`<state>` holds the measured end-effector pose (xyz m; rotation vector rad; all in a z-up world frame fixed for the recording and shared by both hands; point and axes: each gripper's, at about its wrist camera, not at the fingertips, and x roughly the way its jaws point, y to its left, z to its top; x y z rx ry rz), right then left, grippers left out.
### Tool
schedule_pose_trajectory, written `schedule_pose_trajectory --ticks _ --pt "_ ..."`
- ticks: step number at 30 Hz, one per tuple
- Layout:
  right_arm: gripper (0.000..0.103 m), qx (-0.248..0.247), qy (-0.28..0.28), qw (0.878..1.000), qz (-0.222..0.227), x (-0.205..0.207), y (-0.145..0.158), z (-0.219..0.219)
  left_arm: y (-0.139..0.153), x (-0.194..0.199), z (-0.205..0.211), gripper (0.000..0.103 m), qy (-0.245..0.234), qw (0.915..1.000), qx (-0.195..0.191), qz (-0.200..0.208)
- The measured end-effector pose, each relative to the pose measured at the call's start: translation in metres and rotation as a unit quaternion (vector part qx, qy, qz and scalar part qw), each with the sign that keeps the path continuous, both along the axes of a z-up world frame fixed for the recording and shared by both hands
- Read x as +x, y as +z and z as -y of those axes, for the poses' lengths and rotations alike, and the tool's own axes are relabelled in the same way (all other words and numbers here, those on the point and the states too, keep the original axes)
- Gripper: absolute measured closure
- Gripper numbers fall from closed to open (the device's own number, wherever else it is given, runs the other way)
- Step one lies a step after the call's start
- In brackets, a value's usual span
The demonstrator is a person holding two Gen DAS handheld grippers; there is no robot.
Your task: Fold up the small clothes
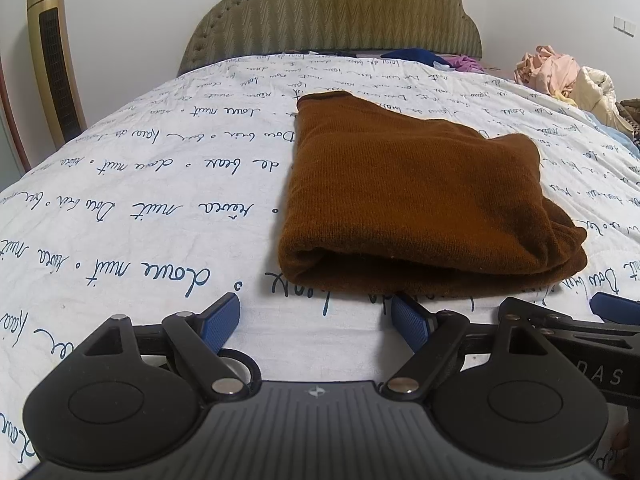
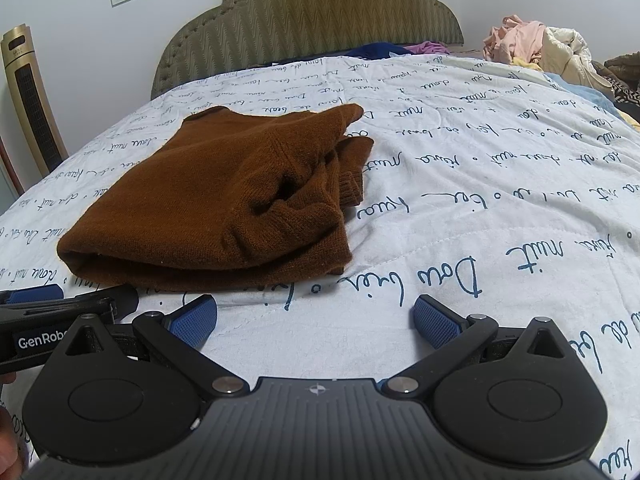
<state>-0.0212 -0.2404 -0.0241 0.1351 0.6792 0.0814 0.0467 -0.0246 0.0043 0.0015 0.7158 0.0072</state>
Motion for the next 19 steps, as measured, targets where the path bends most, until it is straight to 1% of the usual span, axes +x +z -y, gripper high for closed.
schedule_pose_trajectory --ticks 7,16,19 --pt "0.000 0.000 0.001 1.000 0.000 0.0000 0.0005 -0.0001 -0.0002 0.0003 -0.0018 0.020 -0.008 0.9999 -0.008 0.004" --pt "0.000 -0.001 0.002 1.000 0.000 0.0001 0.0006 -0.0001 -0.0020 0.0006 -0.0046 0.020 -0.009 0.9996 -0.022 0.011" --pt "0.000 -0.003 0.002 1.000 0.000 0.0003 0.0009 -0.0001 -0.0019 0.0008 -0.0039 0.020 -0.007 0.9997 -0.021 0.011"
